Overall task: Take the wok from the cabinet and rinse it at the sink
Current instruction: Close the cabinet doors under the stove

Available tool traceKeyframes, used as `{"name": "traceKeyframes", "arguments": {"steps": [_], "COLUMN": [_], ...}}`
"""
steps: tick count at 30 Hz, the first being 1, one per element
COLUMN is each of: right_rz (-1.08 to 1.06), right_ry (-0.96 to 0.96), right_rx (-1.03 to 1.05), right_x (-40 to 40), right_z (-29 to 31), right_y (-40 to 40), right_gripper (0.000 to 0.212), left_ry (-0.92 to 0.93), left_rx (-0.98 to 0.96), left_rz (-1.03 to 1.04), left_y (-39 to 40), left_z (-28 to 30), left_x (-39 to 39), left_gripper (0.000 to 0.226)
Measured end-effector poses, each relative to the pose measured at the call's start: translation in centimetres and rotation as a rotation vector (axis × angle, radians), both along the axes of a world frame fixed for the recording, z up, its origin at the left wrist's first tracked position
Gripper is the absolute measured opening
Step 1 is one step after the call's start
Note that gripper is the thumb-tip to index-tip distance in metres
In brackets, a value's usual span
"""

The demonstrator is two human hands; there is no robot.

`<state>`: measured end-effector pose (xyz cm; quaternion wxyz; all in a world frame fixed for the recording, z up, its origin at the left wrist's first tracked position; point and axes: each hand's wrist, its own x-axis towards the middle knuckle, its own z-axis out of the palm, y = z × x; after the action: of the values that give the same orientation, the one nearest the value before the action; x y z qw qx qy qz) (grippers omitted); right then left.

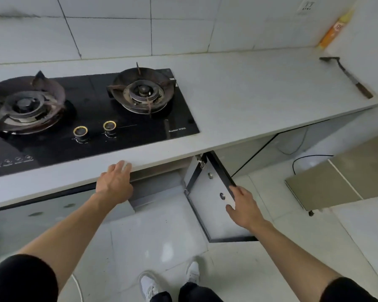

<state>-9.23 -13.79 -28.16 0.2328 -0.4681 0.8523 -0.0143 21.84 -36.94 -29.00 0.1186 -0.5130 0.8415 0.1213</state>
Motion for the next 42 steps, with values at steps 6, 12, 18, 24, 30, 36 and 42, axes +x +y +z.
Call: {"name": "traceKeyframes", "arguments": {"steps": [6,12,18,24,30,36,42], "right_rz": [-0.217,-0.331,-0.434,-0.702,-0.87,-1.065,-1.138], "right_ry": [-0.115,-0.23,-0.441,-0.673,-1.13,-1.417,-1.536], "right_rx": [0.196,0.111,0.008,-0.123,-0.188,-0.241,-0.284], "right_x": [-2.3,-1.3,1.3,5.5,10.6,14.3,15.7], "right_z": [-3.0,-3.2,-2.4,-3.5,-3.2,-3.3,-3.2], "right_y": [1.3,1.0,0.5,-1.4,-5.6,-12.3,-16.6], "right_gripper": [0.082,0.077,0.058,0.07,0.06,0.077,0.081], "left_ry": [-0.078,-0.043,-0.043,-0.045,-0.033,0.042,0.13], "left_rx": [0.05,0.059,0.052,0.051,0.051,0.052,0.076], "left_rz": [0.014,0.023,0.017,0.033,0.041,0.315,0.292], "left_y": [-0.8,-0.1,-0.4,-0.6,-1.0,-1.6,-2.0], "left_z": [0.3,0.2,0.5,0.7,1.1,0.9,0.7], "left_x": [-1.0,-0.9,-0.9,-0.3,0.9,5.5,6.4], "left_gripper": [0.054,0.069,0.062,0.063,0.064,0.051,0.059]}}
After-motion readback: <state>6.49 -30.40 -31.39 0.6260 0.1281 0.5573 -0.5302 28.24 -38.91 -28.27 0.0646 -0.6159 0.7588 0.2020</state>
